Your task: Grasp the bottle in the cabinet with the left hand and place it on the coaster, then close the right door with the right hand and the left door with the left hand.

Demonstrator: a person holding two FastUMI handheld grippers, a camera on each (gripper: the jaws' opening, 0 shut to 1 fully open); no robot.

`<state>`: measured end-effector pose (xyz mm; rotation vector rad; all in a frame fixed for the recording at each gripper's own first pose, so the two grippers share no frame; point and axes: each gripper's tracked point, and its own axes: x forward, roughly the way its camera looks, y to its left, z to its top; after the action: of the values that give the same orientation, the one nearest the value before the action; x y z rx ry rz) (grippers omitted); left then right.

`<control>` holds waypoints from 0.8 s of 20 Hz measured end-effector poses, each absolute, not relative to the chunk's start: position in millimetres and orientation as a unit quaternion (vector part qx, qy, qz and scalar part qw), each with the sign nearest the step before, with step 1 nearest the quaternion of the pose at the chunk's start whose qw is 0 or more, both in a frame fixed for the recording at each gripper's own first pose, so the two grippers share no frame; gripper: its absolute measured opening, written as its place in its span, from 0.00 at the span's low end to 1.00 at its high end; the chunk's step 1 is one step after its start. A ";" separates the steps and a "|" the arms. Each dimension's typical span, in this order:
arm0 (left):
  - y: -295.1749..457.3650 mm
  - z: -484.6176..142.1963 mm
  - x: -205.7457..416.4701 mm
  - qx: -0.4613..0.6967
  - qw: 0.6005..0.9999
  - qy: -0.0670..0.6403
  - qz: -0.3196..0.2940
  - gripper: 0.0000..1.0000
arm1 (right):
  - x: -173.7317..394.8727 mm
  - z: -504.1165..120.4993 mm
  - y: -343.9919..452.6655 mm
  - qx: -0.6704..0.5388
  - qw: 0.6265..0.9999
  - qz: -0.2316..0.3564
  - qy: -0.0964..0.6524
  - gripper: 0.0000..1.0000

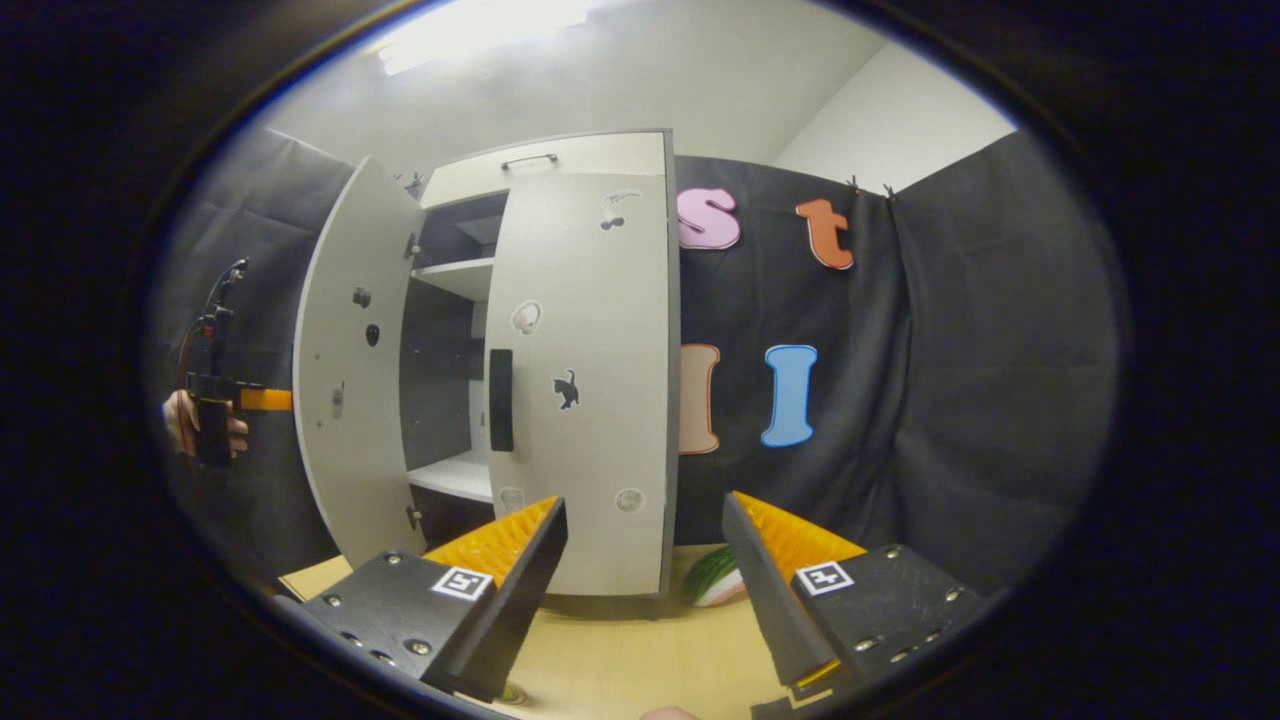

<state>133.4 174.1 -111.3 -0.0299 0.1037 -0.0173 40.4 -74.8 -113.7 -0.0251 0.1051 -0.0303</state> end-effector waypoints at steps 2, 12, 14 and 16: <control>172.4 -111.1 134.4 -0.015 0.999 0.049 -0.010 0.88 | 40.8 -113.0 -76.8 -0.010 0.998 -0.018 0.054 0.95; 147.2 -113.4 137.3 -0.056 0.997 0.043 -0.031 0.93 | 43.7 -119.3 -74.7 -0.019 0.997 -0.027 0.070 0.95; 143.3 -113.8 137.7 -0.054 0.997 0.044 -0.036 0.93 | 42.1 -120.7 -74.0 -0.019 0.997 -0.027 0.071 0.95; 140.7 -112.9 138.0 -0.049 0.997 0.043 -0.038 0.93 | 42.5 -121.5 -73.5 -0.015 0.997 -0.028 0.071 0.95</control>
<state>138.0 140.7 -112.9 -0.0985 0.0857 -0.0753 42.5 -73.5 -121.5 -0.0310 0.1429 -0.0553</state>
